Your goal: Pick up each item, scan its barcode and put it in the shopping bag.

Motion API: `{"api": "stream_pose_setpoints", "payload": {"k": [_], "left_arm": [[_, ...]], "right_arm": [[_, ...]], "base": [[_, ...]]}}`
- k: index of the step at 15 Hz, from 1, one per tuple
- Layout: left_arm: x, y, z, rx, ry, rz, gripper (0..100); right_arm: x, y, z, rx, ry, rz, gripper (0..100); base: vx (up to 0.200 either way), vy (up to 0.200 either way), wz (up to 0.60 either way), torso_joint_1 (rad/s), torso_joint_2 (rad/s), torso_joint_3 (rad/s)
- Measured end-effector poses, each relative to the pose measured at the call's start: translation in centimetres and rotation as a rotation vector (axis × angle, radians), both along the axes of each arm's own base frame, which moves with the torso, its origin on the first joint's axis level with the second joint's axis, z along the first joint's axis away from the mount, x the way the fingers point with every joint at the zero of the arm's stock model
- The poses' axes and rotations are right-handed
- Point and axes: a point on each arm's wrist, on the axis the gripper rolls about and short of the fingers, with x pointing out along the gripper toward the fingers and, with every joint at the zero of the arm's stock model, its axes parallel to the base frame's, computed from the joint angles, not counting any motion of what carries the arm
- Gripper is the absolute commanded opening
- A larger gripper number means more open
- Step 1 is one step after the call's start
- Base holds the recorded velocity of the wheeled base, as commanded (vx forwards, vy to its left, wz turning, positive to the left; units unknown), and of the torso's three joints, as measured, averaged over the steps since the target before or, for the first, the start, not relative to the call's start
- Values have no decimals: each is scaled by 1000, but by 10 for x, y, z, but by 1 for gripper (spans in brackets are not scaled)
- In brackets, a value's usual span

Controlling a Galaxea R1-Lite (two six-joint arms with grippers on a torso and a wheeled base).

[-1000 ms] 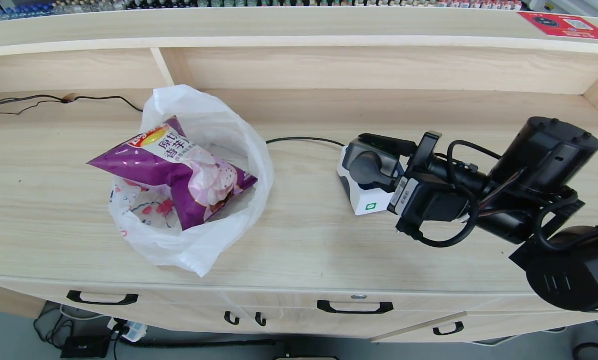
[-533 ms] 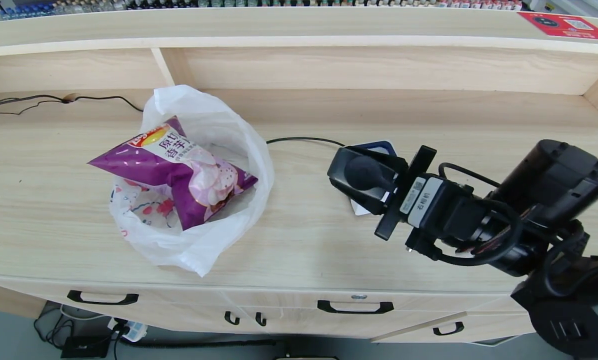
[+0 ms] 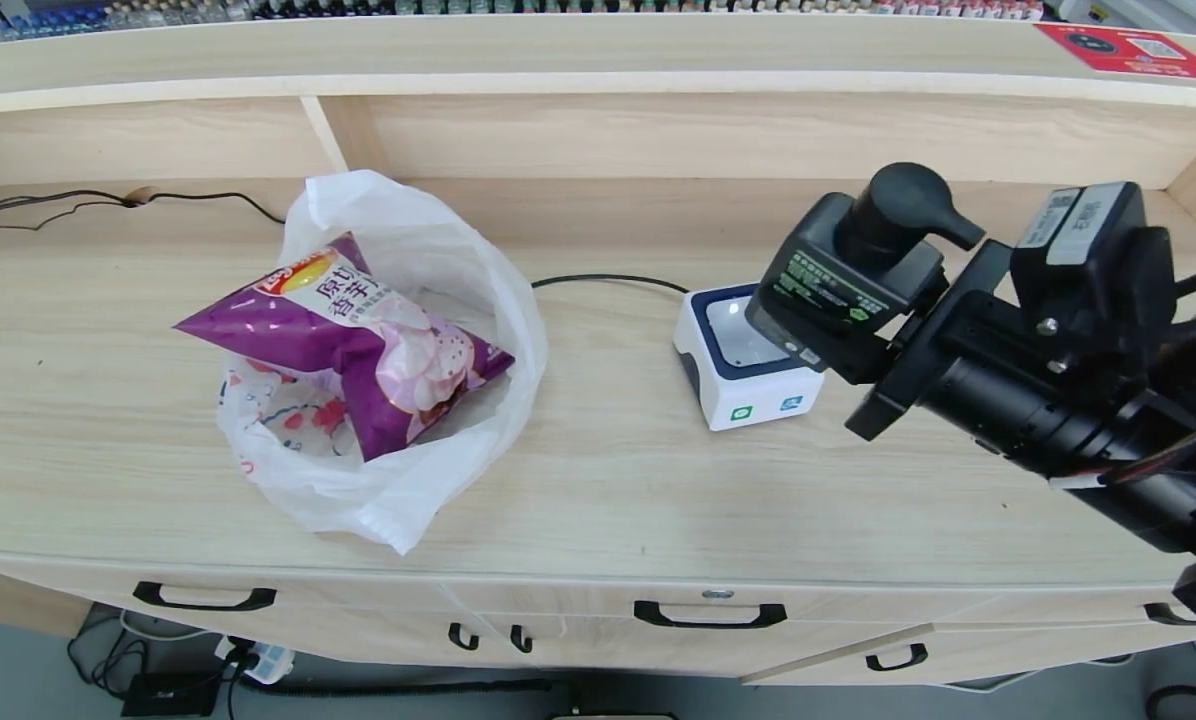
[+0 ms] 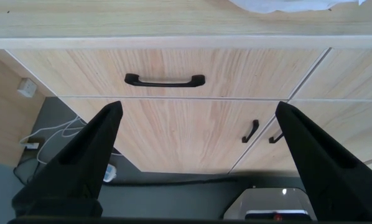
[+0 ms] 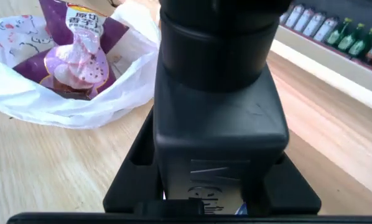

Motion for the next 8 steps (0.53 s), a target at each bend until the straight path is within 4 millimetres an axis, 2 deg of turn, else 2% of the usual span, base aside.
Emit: {"api": "stream_pose_setpoints", "payload": {"k": [5,8], "left_arm": [[0,0,0,-2,0,0,100],[0,0,0,-20,1,3,100]], "right_arm": [[3,-29,29,235,168,-35,0],[4,-53,34,372,216,-139,0]], "base": [[0,0,0,0,0,0],[0,0,0,0,0,0]]}}
